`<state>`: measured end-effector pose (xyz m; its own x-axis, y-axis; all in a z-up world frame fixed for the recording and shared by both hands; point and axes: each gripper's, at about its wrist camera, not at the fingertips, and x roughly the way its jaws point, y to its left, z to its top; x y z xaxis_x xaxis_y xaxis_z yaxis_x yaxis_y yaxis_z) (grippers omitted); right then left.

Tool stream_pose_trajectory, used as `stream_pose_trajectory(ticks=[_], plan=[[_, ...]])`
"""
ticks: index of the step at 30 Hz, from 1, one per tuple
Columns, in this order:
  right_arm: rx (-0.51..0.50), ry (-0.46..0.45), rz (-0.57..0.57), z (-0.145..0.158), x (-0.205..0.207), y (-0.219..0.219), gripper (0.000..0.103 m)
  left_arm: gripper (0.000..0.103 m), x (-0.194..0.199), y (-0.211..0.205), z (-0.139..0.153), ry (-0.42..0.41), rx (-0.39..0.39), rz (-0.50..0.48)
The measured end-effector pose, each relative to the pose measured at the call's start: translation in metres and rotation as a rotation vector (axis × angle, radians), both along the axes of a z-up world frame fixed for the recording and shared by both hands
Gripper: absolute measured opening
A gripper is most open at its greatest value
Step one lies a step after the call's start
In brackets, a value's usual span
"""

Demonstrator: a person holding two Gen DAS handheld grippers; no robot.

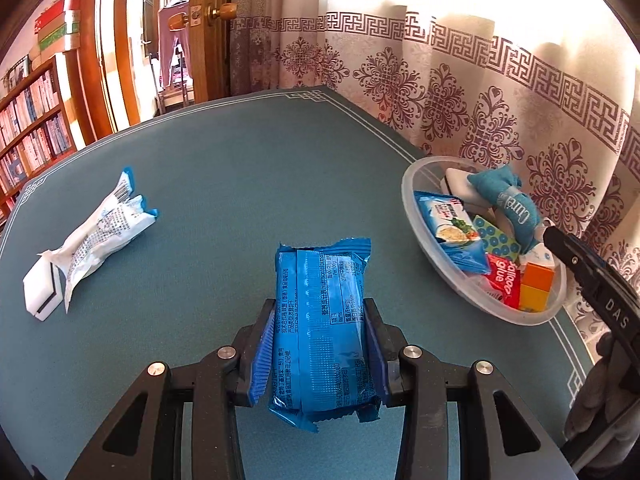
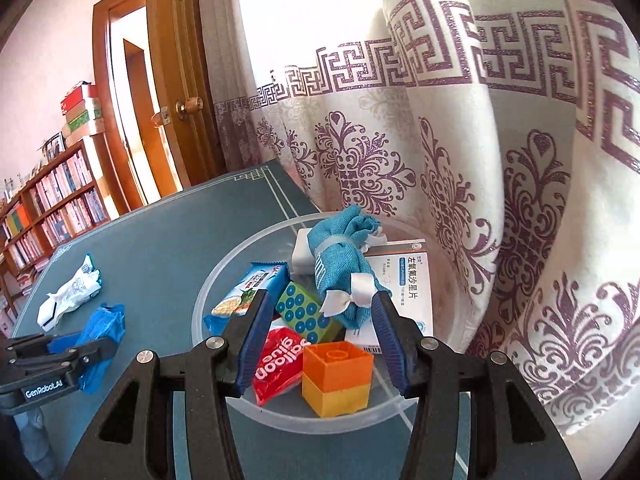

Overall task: Organize objects
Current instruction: 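Lower the towel bag into the bowl with the right gripper while the left brings the wipe packet over it, then open the left gripper to drop the wipe packet while the right opens off the towel bag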

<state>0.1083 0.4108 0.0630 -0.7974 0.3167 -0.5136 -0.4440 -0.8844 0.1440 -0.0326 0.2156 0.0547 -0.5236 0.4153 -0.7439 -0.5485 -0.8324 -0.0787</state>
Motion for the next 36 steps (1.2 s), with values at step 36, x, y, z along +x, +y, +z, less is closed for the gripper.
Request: stream_pose_trajectory(ticks=[36], plan=[[-0.002, 0.027, -0.083, -0.016, 0.028, 0.019, 0.053, 0.065, -0.012, 0.123, 0.014, -0.045, 0.109, -0.207]])
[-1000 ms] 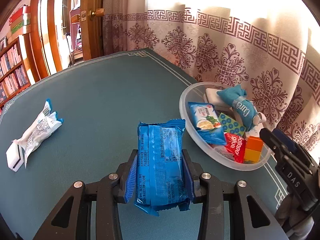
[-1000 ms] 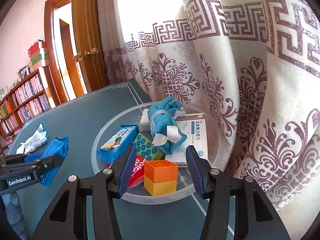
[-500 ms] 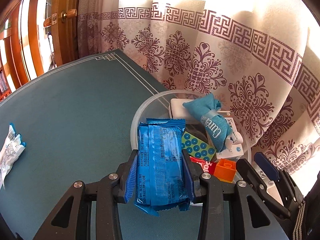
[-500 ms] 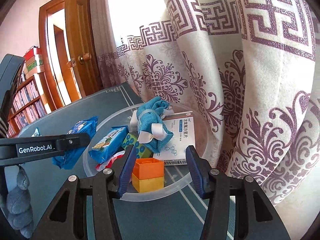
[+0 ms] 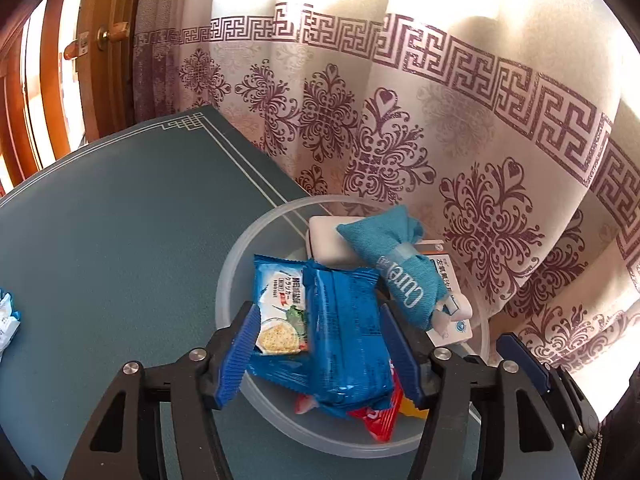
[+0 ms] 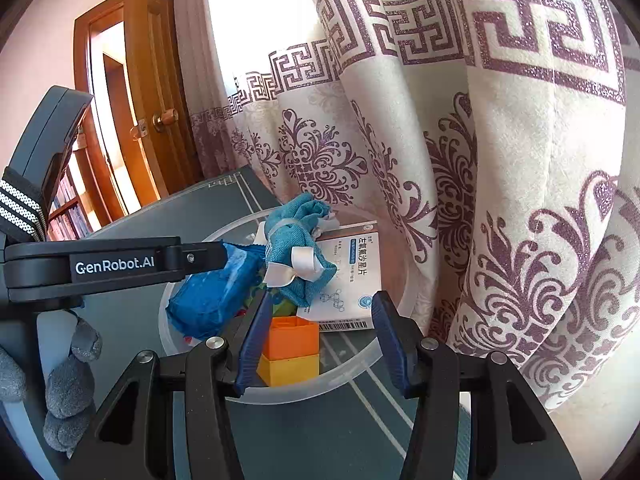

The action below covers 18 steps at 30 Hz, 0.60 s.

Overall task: Organize objects
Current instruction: 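Open the left gripper to drop the wipe packet while the right opens off the towel bag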

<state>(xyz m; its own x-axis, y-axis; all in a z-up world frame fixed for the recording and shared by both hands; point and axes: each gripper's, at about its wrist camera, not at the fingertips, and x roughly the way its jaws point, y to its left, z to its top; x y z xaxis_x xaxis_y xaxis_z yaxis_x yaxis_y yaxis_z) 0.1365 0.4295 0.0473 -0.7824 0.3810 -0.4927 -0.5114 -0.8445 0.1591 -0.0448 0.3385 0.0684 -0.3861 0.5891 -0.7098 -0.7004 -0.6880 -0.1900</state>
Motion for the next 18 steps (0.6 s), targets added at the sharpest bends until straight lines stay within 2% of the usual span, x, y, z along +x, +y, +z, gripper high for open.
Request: stream_pose_trajectory(ticks=[2, 7, 12, 18], plan=[[0.000, 0.000, 0.000, 0.000, 0.000, 0.000, 0.053, 0.066, -0.004, -0.008, 0.000, -0.010, 0.005, 0.022], [0.005, 0.002, 0.009, 0.003, -0.001, -0.003, 0.053, 0.075, -0.011, -0.026, -0.001, -0.005, -0.002, 0.093], [0.012, 0.000, 0.021, 0.005, -0.003, -0.010, 0.053, 0.092, -0.008, -0.040, -0.001, 0.029, -0.017, 0.143], [0.023, -0.001, 0.043, 0.007, -0.003, -0.021, 0.056, 0.101, -0.006, -0.055, -0.002, 0.029, -0.017, 0.157]])
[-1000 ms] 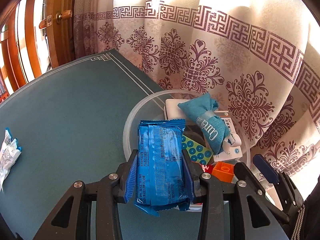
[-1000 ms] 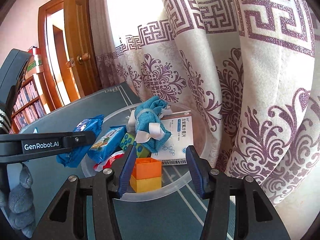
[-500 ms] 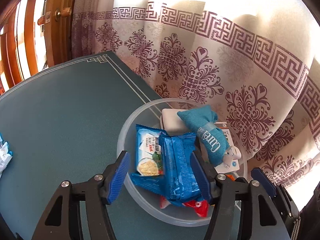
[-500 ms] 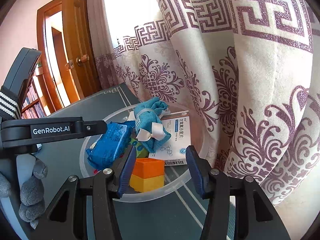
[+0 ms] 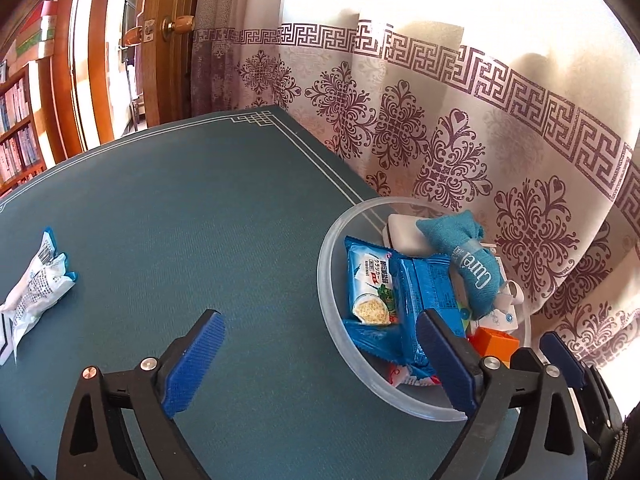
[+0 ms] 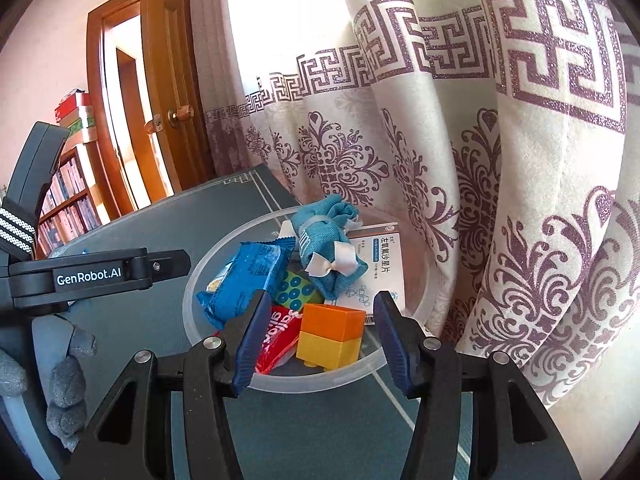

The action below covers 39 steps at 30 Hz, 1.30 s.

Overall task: Organize objects
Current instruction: 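Open the left gripper to drop the wipe packet while the right opens off the towel bag, then move both grippers back toward the white sponge and printed bag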

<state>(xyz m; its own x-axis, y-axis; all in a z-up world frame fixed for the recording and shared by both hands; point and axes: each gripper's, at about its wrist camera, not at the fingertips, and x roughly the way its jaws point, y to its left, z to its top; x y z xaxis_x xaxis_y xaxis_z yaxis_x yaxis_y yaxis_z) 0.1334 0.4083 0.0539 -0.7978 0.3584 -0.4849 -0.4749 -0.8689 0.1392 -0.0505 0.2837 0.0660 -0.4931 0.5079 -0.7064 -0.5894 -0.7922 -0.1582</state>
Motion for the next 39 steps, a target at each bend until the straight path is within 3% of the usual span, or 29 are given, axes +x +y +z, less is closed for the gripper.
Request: stream_pose_trajectory(ticks=[4, 25, 39], plan=[[0.002, 0.007, 0.013, 0.002, 0.000, -0.006, 0.061, 0.102, -0.001, -0.012, -0.001, -0.009, 0.009, 0.025], [0.038, -0.009, 0.124, 0.009, -0.009, -0.051, 0.064, 0.103, -0.006, -0.083, -0.006, 0.046, -0.034, 0.185], [-0.008, -0.088, 0.316, -0.007, -0.047, -0.093, 0.071, 0.103, -0.012, -0.127, -0.013, 0.071, -0.076, 0.288]])
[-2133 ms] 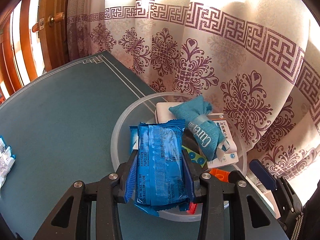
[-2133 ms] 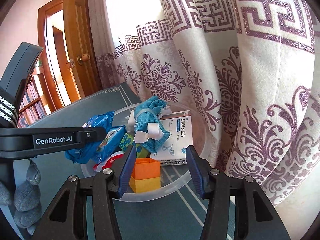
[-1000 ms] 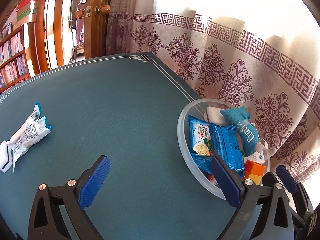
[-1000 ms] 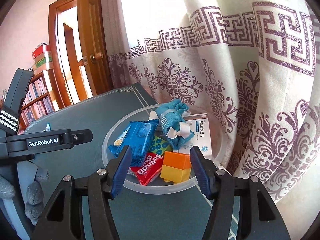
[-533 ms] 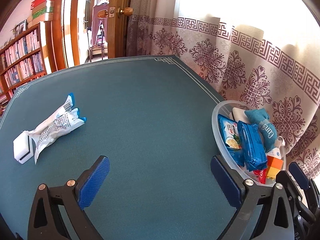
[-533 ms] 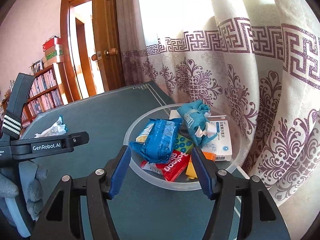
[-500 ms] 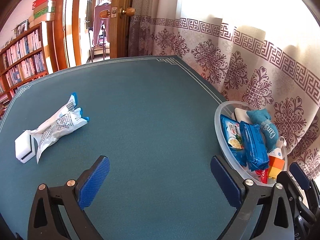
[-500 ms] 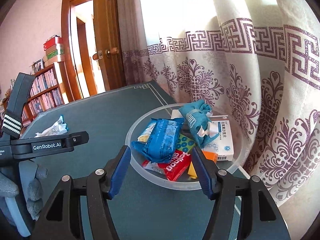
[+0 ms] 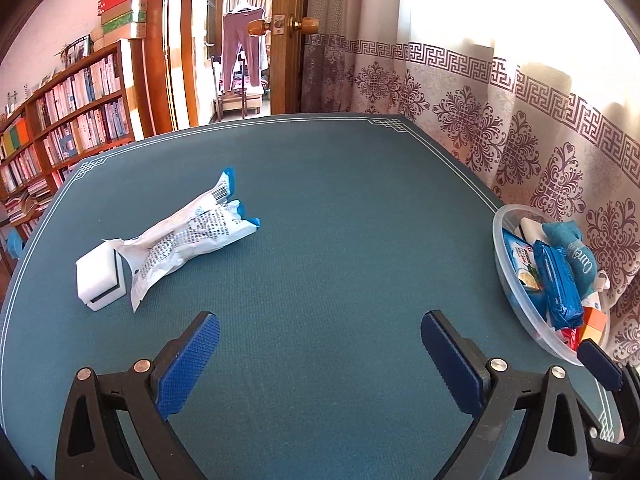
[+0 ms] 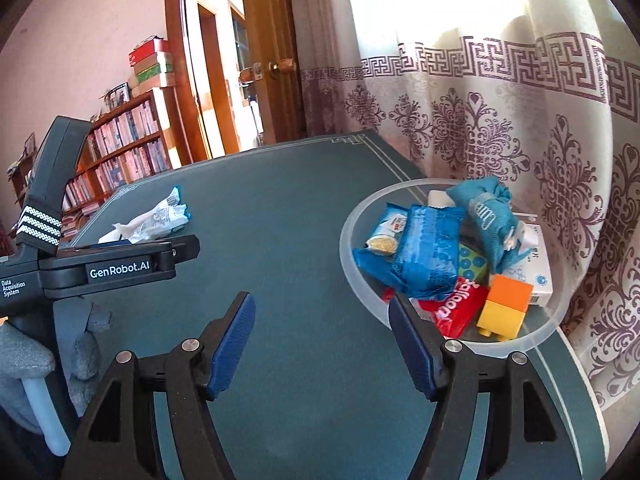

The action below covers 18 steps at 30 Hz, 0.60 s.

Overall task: Organize objects
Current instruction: 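Move both grippers back toward the white sponge and printed bag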

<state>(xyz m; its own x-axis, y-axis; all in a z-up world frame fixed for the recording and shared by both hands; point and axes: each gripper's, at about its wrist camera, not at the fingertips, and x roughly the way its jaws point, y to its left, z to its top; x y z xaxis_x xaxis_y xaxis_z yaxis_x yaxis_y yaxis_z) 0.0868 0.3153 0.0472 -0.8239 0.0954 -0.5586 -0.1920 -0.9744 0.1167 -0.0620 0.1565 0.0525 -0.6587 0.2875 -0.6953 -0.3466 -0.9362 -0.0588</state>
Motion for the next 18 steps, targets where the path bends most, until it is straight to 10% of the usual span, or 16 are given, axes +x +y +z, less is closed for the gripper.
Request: stream_pose_trajectory(ticks=[18], plan=[[-0.064, -0.113, 0.113, -0.020, -0.032, -0.032, 0.071, 0.103, -0.014, -0.050, -0.009, -0.019, 0.014, 0.104]])
